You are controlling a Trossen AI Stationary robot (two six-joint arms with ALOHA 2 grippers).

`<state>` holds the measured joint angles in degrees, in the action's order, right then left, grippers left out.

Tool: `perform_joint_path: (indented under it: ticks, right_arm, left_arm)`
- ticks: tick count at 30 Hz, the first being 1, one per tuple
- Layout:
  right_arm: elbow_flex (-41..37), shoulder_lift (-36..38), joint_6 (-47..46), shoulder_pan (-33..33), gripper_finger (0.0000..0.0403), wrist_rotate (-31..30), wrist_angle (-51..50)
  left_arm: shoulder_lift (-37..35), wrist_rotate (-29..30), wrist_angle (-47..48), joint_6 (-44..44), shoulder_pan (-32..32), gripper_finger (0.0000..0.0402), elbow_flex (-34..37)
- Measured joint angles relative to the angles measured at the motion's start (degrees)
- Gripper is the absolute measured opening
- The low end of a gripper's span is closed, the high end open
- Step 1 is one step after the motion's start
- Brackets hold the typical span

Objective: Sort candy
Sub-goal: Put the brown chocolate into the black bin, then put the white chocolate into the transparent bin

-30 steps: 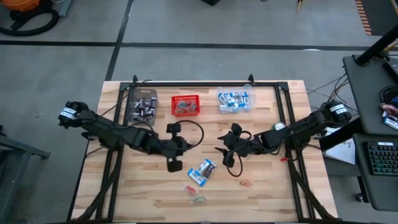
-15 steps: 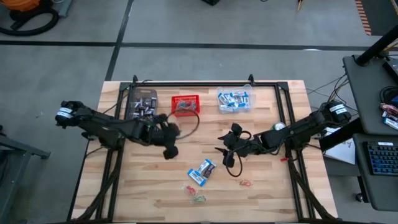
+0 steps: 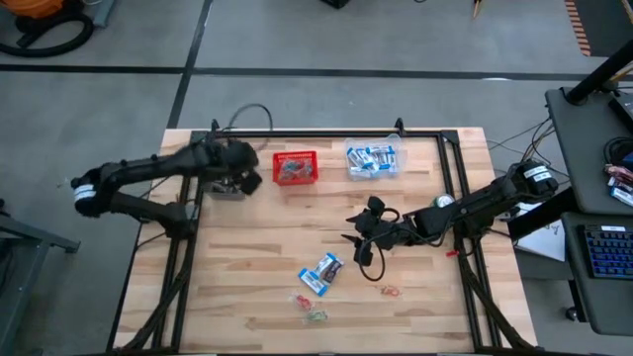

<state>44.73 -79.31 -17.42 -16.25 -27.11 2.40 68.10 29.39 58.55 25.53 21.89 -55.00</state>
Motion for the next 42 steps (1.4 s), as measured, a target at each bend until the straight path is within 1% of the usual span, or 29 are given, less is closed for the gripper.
perform_joint_path:
  ticks: [4,6,8,10,17,22,24,27,30,32,34,37,39,42]
  right_arm:
    - [0.00,0.00,0.04,0.00,0.0210,0.02,-0.04]
    - [0.00,0.00,-0.05,0.00,0.0210,0.02,-0.08]
    - [0.00,0.00,-0.05,0.00,0.0210,0.02,-0.09]
    - [0.00,0.00,-0.24,0.00,0.0210,0.03,-0.05]
    - [0.00,0.07,-6.02,0.00,0.0210,0.65,-0.07]
    - [1.20,0.11,-6.06,0.00,0.0210,5.64,-0.30]
    - [2.01,0.09,-6.04,-0.02,0.0210,7.80,-0.36]
    - [2.85,-0.44,-7.27,-0.36,0.0210,10.74,-0.36]
    - [3.21,-1.70,-10.03,-1.14,0.0210,11.14,-0.59]
    - [3.42,-2.83,-9.96,-1.95,0.0210,11.09,-0.40]
    - [3.51,-4.30,-8.35,-2.90,0.0210,11.06,-0.34]
    - [3.51,-7.61,-5.67,-4.23,0.0210,10.45,0.05]
    - [3.52,-10.29,-5.50,-4.96,0.0210,10.14,1.24]
    - [3.52,-13.89,-5.51,-5.93,0.0210,10.05,4.03]
  left_arm:
    - [0.77,-0.59,-0.10,0.32,8.59,0.0007,2.52]
    - [1.59,-0.19,-0.48,0.73,11.06,0.0010,3.71]
    - [2.23,-0.09,-0.60,0.19,12.25,0.0021,4.44]
    - [2.75,-0.10,-0.54,-0.38,12.39,0.0040,4.85]
    - [2.55,-0.33,0.82,-0.80,11.80,0.0120,4.85]
    - [1.23,-1.34,1.68,-0.21,8.62,0.0158,3.97]
    - [0.49,-2.87,1.46,1.64,5.94,0.0166,3.36]
    - [-0.92,-4.36,-0.24,5.25,-0.92,0.0170,3.28]
    - [-2.24,-4.44,-3.64,9.34,-10.34,0.0171,3.28]
    - [-2.59,-4.11,-7.96,11.37,-17.55,0.0171,3.28]
    - [-2.49,-2.32,-13.43,11.61,-25.08,0.0171,3.39]
    - [-0.98,3.49,-21.41,10.63,-35.85,0.0171,3.61]
    - [0.45,7.64,-25.01,10.56,-41.80,0.0171,3.69]
    - [2.82,11.81,-29.36,10.97,-48.55,0.0171,3.70]
